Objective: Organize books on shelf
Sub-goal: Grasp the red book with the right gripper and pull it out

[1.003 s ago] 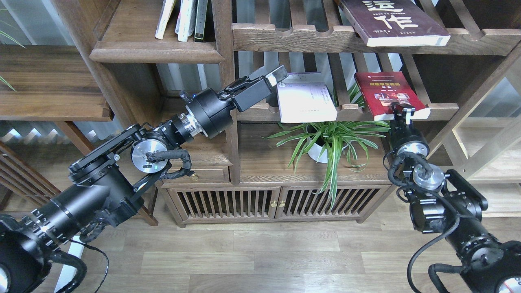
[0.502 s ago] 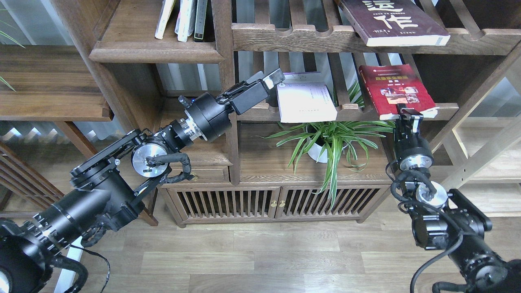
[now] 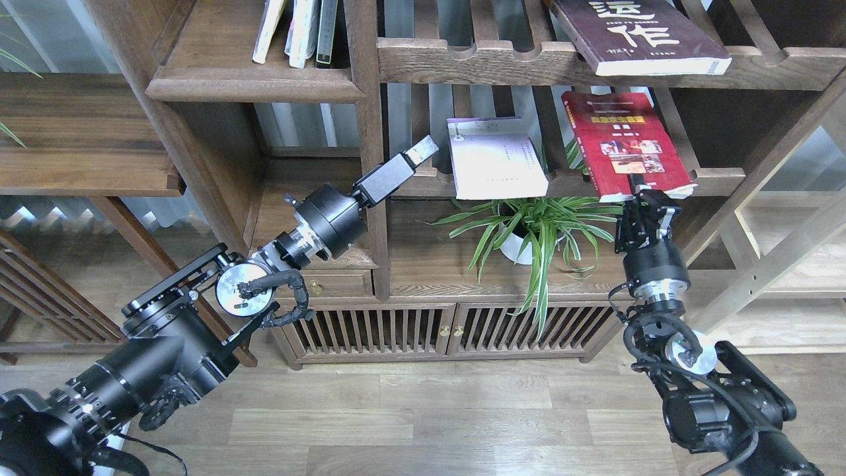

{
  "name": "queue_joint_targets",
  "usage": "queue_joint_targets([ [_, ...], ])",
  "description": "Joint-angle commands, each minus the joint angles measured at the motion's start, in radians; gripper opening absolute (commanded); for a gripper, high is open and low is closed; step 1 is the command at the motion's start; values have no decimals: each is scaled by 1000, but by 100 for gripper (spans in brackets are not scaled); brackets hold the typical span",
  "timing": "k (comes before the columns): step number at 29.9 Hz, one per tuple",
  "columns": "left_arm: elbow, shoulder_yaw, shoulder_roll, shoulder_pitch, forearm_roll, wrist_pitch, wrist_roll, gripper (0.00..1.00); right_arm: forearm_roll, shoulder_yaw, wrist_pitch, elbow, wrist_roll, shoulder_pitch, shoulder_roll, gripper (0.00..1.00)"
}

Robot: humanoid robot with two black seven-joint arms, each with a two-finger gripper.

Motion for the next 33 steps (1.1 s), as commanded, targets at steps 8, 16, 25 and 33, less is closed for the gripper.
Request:
queue_joint_targets([
  [8, 14, 1, -18, 21, -98, 0, 47, 99, -2, -84, 0, 84, -3, -16, 25, 4],
  [16, 56, 15, -12, 24, -94, 0, 48, 99, -6, -162, 0, 124, -4, -20, 25, 4],
  [25, 71, 14, -14, 24, -98, 0, 48, 99, -11, -234, 0, 153, -4, -22, 27, 3],
  [33, 102, 14, -20, 24, -100, 0, 48, 99, -12, -268, 0, 193, -29, -20, 30, 3],
])
